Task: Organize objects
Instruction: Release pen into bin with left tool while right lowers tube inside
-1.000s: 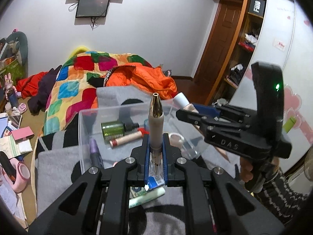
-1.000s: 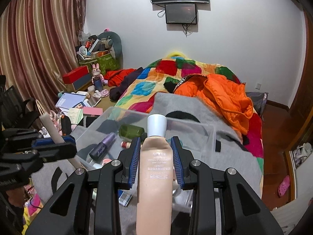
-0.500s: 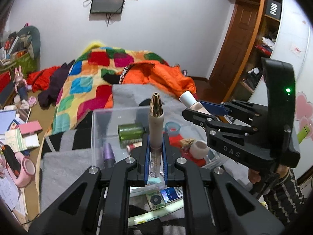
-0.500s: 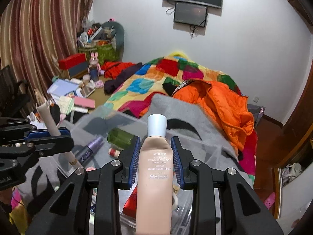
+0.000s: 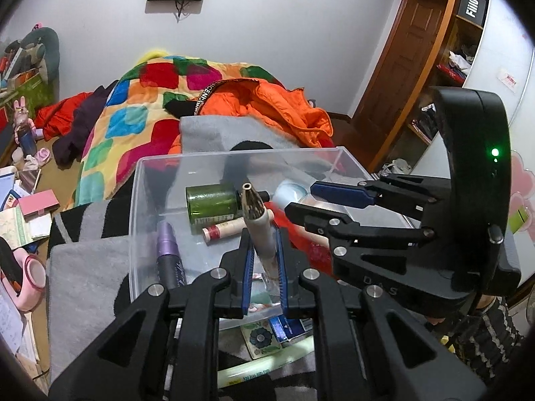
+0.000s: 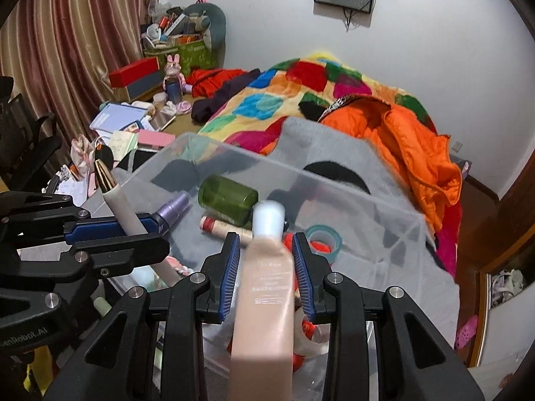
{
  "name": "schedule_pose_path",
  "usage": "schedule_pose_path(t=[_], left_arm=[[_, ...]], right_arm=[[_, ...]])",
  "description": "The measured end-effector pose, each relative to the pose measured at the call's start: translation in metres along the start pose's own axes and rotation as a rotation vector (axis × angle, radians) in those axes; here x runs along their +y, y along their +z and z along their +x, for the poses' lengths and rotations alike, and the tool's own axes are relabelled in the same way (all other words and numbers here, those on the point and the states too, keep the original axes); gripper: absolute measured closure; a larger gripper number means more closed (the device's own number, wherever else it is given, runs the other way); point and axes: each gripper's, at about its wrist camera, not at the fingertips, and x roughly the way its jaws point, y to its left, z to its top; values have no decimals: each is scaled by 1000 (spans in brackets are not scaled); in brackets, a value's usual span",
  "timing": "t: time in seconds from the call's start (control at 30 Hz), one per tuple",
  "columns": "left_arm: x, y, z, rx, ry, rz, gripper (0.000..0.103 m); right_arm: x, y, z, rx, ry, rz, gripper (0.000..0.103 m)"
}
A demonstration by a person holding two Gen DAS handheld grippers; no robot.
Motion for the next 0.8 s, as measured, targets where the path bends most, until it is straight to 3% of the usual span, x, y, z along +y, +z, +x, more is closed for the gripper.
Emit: schedule_pose_path(t=[0.2,0.23,0.3,0.47,0.6,0.8], left_arm=[[2,-3,-5,4,10,-6,89],[3,-3,-6,6,14,-8,87],[5,-4,-8,5,22,-9,71],[7,-5,-15,1,45,2,66],[6,-4,-24,-14,66,5,48],[8,3,-44,-64,105,7,35]], right_arm=[[0,-4,-7,-10,-2,10,74],[0,-5,-9,-12,0,14,74],[0,-7,-14,-20,3,21,73],[1,-16,-31,-57,-4,28,62],[2,-23,-47,-94,-13,35,51],[10,-32,-69,-143,-19,18,45]])
